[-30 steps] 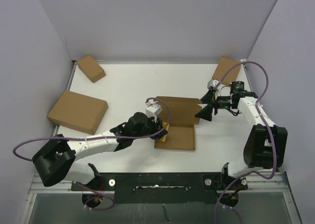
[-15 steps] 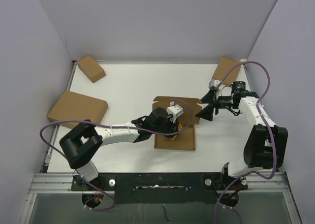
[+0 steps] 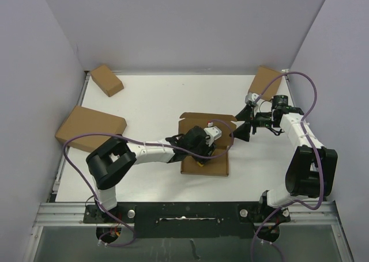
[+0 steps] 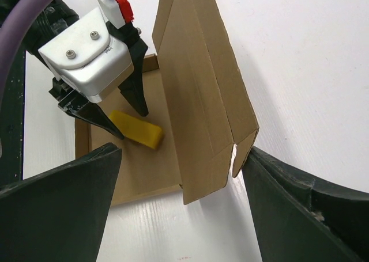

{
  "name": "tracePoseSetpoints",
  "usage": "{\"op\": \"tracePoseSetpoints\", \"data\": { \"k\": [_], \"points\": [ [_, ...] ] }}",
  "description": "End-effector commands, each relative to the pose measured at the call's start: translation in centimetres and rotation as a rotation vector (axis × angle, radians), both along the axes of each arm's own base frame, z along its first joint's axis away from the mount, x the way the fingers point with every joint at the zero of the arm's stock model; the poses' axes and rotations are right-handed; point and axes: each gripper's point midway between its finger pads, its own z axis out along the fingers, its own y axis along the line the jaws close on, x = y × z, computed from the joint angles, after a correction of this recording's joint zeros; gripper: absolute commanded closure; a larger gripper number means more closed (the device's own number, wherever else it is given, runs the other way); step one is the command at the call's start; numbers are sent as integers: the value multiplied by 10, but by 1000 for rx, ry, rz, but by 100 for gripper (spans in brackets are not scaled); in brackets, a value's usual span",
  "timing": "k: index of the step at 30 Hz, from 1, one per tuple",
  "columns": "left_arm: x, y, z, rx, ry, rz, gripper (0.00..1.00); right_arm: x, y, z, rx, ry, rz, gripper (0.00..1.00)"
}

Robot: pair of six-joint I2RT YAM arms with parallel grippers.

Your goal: Fold the paper box

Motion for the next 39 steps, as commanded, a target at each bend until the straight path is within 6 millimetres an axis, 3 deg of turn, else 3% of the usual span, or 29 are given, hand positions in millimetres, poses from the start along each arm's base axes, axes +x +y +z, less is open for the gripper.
{"op": "tracePoseSetpoints", "data": {
  "k": [1,6,11,16,17,19,21,24,32,35,39],
  "points": [
    [15,-13,20,-31,-70,12,54,6,1,24,30,-83,15,13],
    [20,-11,35,-62,-107,36,46,6,1,24,30,-81,16,13],
    [18,-6,73,-165,-167,56,45,6,1,24,33,-82,15,13],
    [13,10,119,-310,-275,63,46,5,0,27,40,-86,14,13],
    [10,18,119,-325,-293,63,45,5,-1,28,40,-86,10,13],
    [13,35,137,-398,-363,105,36,6,-3,29,37,-89,1,13],
    [15,57,139,-437,-382,162,29,7,-7,31,37,-93,-12,14],
    [30,88,151,-497,-337,231,27,8,-12,34,39,-99,-31,14],
    [58,138,158,-665,-100,284,27,15,-24,31,2,-78,-103,14],
    [72,147,154,-707,-31,298,27,16,-26,27,0,-50,-119,14],
    [85,144,143,-762,130,262,29,23,-30,19,-5,19,-153,13]
  ]
}}
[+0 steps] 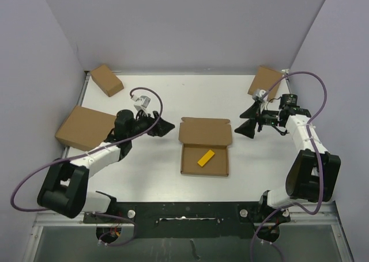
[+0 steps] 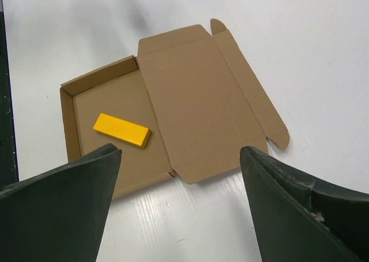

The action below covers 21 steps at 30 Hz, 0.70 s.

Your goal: Fold the paper box

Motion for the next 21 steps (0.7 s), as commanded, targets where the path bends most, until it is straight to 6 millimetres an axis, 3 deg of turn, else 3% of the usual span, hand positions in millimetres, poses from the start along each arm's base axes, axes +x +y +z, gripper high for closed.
{"op": "tracePoseSetpoints", "data": {
  "k": [1,4,12,15,21],
  "points": [
    [5,-20,14,-170,107,-173,30,14,-7,5,5,32,-47,14],
    [19,-24,0,-183,211,-180,35,19,-9,-6,21,129,-74,14],
    [61,-22,-67,-33,491,-61,39,26,-10,-30,41,300,-95,17],
    [80,-20,-89,23,543,-15,42,26,-10,-31,36,304,-94,17],
    [95,-29,-122,53,630,-50,49,27,-10,-32,30,303,-100,17]
  ]
}}
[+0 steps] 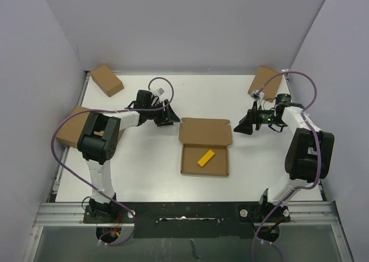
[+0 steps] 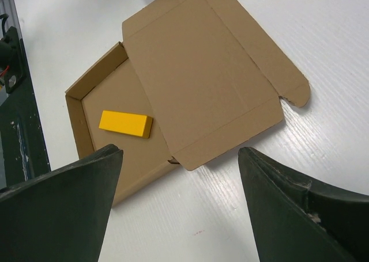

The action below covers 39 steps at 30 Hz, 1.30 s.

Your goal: Fold the paper box

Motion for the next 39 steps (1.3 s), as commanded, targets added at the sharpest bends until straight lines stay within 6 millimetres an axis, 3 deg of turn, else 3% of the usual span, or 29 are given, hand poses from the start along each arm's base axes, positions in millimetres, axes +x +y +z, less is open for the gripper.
{"op": "tracePoseSetpoints", "data": {
  "k": [1,14,22,27,29,39],
  "points": [
    [10,-4,-17,24,55,-38,50,7,0,19,5,-48,-3,16],
    [2,-27,-34,-58,158,-163,66,8,0,17,-5,-46,-1,17],
    [1,-36,-31,-94,173,-204,74,8,1,15,-8,-42,1,16],
    [-1,-39,-34,-117,188,-226,92,8,2,13,-9,-35,3,17],
    [0,-40,-29,-128,170,-228,100,8,2,12,-9,-33,5,17],
    [0,-37,26,-208,-117,-202,100,11,2,8,-4,-3,-19,19]
  ]
}}
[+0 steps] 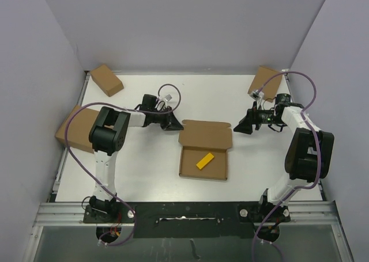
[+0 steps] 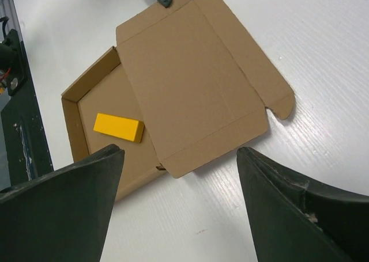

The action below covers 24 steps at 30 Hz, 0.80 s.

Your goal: Fold the paper box

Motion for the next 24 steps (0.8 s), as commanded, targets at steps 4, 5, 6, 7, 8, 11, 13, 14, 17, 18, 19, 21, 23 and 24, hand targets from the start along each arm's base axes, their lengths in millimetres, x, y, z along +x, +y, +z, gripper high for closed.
{"op": "tracePoseSetpoints", "data": {
  "k": [4,5,6,7,8,11,13,14,17,18,19,21,23,24],
  "points": [
    [6,1,83,-130,-387,50,100,15,1,7,9,1,-61,20],
    [5,3,87,-133,-421,58,100,16,2,7,18,9,-71,20],
    [3,4,90,-134,-458,66,100,16,3,7,29,15,-76,20],
    [1,6,94,-131,-499,73,100,17,4,7,42,22,-79,20],
    [-1,6,98,-129,-545,75,100,17,6,7,55,32,-82,20],
    [-10,8,107,-117,-643,72,100,17,8,4,76,62,-82,20],
    [-15,8,110,-102,-693,65,100,18,6,0,67,80,-90,21],
    [-16,8,112,-95,-712,63,100,18,5,-2,64,90,-90,21],
    [-20,7,117,-93,-766,53,100,17,6,-6,63,114,-82,25],
    [-22,7,118,-91,-780,53,100,17,6,-8,61,121,-78,27],
    [-23,7,121,-94,-796,51,100,17,7,-10,58,128,-75,29],
    [-23,7,124,-90,-817,59,100,16,8,-12,52,138,-69,34],
    [-23,8,126,-85,-825,66,100,16,10,-12,55,141,-58,41],
    [-22,9,127,-82,-827,69,100,15,11,-11,57,139,-51,44]
  ]
}}
